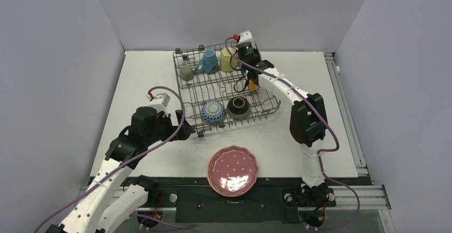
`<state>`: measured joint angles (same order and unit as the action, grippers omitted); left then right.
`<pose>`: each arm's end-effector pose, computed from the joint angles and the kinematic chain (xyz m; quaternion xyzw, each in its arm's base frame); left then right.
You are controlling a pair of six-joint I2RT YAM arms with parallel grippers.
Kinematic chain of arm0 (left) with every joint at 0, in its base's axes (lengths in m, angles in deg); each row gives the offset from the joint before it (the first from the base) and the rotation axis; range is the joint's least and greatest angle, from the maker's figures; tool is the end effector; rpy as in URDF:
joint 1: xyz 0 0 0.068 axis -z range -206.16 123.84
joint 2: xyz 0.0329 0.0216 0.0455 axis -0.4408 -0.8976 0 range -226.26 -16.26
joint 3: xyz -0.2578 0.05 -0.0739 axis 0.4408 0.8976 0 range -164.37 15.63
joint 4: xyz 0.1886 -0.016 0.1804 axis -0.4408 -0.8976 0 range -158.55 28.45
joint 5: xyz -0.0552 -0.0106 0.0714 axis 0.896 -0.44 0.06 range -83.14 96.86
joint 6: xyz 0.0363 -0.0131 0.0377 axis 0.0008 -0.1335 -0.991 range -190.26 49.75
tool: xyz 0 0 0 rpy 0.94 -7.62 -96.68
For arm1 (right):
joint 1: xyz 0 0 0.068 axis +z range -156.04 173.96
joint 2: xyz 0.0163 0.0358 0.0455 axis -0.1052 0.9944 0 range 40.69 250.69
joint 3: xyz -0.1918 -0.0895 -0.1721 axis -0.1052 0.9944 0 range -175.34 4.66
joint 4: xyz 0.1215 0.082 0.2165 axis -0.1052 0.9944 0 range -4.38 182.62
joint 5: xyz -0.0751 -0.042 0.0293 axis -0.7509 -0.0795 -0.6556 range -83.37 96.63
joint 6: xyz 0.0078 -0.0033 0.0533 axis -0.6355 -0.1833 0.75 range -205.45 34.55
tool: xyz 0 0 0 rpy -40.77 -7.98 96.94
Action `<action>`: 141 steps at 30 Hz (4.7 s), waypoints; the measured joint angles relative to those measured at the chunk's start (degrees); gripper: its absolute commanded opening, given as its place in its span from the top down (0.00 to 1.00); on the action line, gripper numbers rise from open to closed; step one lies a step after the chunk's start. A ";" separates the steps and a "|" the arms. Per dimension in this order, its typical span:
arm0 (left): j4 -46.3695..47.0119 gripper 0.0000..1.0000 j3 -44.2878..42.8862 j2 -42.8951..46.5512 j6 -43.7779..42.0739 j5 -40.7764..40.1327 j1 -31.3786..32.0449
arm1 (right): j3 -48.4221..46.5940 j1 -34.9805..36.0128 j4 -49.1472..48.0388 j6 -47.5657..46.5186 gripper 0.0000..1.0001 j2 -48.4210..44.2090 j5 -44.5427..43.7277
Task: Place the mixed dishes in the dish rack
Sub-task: Insert the plate into the dish rack, then pick up the plate from the corner of the board.
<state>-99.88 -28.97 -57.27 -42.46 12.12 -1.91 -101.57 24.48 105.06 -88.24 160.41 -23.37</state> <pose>0.1368 -0.0651 0.2996 -0.0062 0.8852 -0.2398 0.3985 0.4321 0.2340 0.2870 -0.1248 0.8484 -0.1102 0.5024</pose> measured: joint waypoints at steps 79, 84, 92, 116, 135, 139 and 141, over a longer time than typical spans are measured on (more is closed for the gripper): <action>0.07 0.04 0.22 -1.40 -0.04 1.05 -1.11 | 36.50 -1.99 -2.47 27.34 0.38 -45.40 17.14; 0.17 0.02 0.22 -2.03 -0.04 1.05 -1.03 | 42.05 -1.92 0.04 29.73 0.39 -50.99 20.15; 0.37 0.08 0.20 -4.79 0.26 -0.39 5.51 | 50.58 -0.74 5.62 32.50 0.40 -59.58 24.37; 9.22 0.19 9.25 -9.57 20.06 0.68 30.91 | 71.69 6.60 13.44 44.52 0.45 -76.94 34.95; 17.49 0.19 16.79 -12.68 28.55 -0.48 36.65 | 73.48 19.65 12.74 51.36 0.52 -76.28 29.83; 18.29 0.19 17.29 -13.11 28.83 -0.50 36.94 | 73.55 20.61 12.41 52.17 0.53 -75.67 28.87; 18.53 0.19 17.42 -13.35 28.87 -0.52 36.94 | 74.03 21.09 11.82 52.63 0.53 -75.03 28.74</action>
<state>-81.34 -11.55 -70.63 -13.59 11.59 35.03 -27.55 45.57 116.88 -35.61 85.38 5.37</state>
